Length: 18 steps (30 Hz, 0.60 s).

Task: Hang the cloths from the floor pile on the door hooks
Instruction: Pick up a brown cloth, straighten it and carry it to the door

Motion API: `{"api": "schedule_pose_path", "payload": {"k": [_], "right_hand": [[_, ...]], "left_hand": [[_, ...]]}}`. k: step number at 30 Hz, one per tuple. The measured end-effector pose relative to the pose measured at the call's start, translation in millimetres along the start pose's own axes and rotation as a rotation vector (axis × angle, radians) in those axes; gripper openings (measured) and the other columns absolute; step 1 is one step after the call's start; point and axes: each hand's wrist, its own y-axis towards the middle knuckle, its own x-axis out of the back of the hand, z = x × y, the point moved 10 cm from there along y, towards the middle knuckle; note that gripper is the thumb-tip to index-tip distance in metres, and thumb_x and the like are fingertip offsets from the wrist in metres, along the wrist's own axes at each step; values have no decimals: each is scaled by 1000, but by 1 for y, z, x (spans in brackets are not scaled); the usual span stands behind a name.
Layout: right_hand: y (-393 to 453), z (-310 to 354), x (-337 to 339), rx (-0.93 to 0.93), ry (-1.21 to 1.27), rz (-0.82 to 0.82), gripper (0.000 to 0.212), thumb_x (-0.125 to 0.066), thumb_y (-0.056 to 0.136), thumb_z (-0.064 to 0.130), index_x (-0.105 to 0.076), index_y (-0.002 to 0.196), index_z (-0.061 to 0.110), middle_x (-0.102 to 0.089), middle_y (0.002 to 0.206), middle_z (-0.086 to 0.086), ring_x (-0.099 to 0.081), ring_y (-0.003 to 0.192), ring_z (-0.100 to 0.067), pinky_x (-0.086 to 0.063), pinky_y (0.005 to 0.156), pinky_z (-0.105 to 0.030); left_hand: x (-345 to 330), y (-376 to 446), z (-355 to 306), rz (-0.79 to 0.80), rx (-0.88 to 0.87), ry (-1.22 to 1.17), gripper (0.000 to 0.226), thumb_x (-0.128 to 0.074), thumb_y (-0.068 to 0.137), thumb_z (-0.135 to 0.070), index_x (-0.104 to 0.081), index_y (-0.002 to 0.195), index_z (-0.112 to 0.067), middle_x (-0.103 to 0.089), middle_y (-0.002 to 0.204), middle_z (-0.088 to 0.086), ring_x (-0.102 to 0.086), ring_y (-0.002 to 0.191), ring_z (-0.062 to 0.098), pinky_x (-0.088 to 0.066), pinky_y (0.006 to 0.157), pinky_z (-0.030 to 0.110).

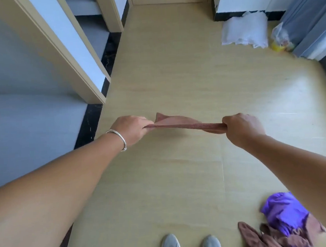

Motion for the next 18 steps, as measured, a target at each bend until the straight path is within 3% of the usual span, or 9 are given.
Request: {"api": "schedule_pose_path", "payload": {"k": [5, 8, 13, 18], "right_hand": [[-55, 19, -88, 69, -14, 99, 28, -44, 79, 6, -59, 92, 26, -64, 84, -1, -49, 71, -26, -29, 59, -29], [-88, 25, -148, 105, -15, 194, 28, -42, 78, 5, -60, 90, 24, -66, 94, 2, -58, 89, -24, -32, 68, -30], [-144, 26, -235, 144, 24, 370, 43, -41, 79, 5, -62, 109, 28, -66, 106, 6, -57, 106, -19, -42, 85, -31], [-189, 22, -287, 128, 37, 461, 42, -40, 79, 3, -60, 108, 26, -67, 102, 0, -59, 101, -23, -37, 77, -29]], "left_hand": [[-111, -58, -9, 206, 65, 8, 35, -45, 97, -27, -56, 129, -36, -58, 126, -14, -54, 114, 15, -43, 79, 30], [-178, -93, -18, 313, 104, -25, 38, -44, 98, -25, -51, 135, -33, -53, 132, -13, -49, 120, 15, -45, 85, 32], [-274, -151, -35, 487, 154, -32, 43, -40, 99, -20, -42, 141, -28, -47, 138, -10, -46, 124, 16, -44, 94, 36], [-344, -199, -49, 608, 202, -64, 36, -39, 98, -20, -49, 132, -23, -50, 135, -8, -48, 121, 17, -44, 94, 37]]}}
